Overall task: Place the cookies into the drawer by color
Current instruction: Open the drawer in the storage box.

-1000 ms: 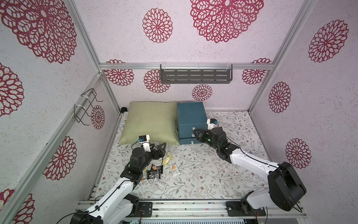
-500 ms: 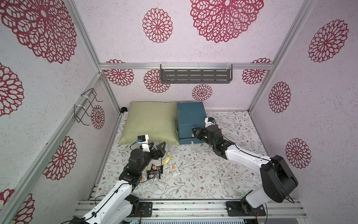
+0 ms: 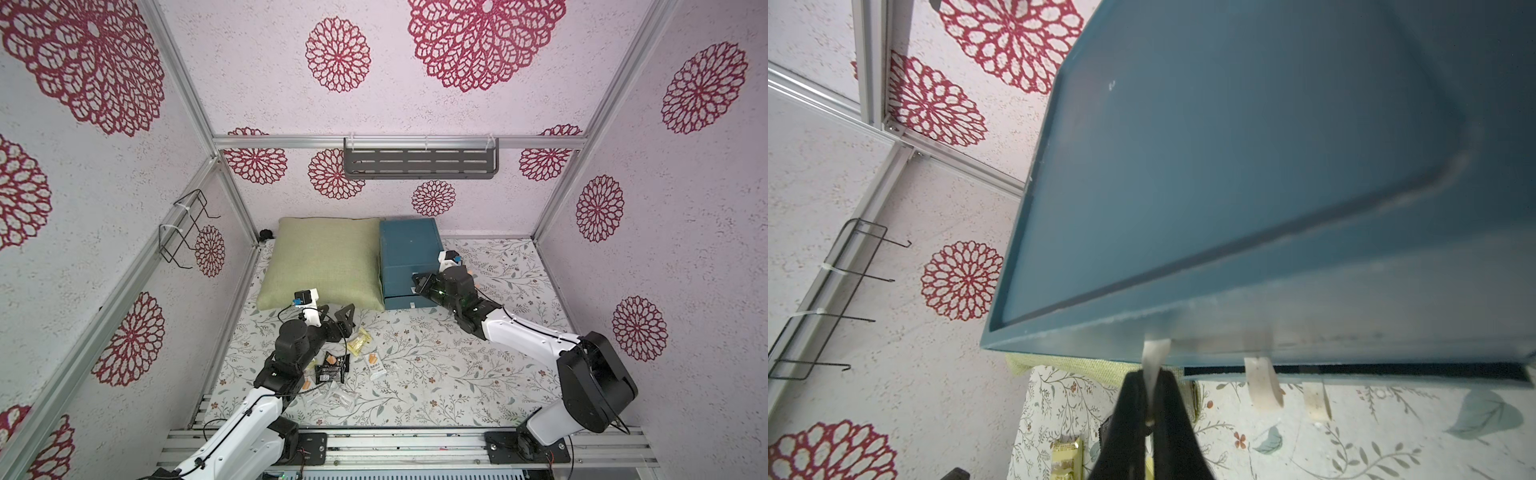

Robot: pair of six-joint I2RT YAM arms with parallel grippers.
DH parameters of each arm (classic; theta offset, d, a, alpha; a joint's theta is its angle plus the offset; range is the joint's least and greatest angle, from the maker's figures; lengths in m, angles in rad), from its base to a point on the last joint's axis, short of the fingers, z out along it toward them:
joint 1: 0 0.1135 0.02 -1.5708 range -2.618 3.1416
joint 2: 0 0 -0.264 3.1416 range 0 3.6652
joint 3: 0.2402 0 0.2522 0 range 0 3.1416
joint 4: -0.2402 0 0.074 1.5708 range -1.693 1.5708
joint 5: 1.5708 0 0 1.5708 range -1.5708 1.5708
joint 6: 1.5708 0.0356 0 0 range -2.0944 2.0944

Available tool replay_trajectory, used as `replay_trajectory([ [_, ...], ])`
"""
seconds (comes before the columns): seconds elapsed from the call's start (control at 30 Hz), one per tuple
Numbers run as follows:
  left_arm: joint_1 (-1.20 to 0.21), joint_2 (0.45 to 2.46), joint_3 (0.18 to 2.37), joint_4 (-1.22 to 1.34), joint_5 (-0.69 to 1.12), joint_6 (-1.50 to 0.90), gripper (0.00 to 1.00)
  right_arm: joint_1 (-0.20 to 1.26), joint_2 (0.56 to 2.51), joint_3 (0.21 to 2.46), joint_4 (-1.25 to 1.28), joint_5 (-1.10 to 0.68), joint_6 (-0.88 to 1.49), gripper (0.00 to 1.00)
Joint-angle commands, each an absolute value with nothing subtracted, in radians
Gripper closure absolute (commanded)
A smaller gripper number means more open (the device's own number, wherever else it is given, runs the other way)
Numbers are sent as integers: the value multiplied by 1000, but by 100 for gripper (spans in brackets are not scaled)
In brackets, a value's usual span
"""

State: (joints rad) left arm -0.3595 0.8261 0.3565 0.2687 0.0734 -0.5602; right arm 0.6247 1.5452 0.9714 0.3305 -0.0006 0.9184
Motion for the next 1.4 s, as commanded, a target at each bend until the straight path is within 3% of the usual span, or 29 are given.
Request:
replay_trajectory([
  [0.0, -370, 835, 369, 270, 72, -545, 3, 631, 1515, 994, 360, 24, 915, 100],
  [0.7, -374, 825, 365, 261, 41, -530, 3, 750, 1222, 735, 266, 108, 907, 100],
  [1.37, -374, 829, 370, 250, 27, -520, 3, 942, 1061, 665, 111, 271, 911, 100],
])
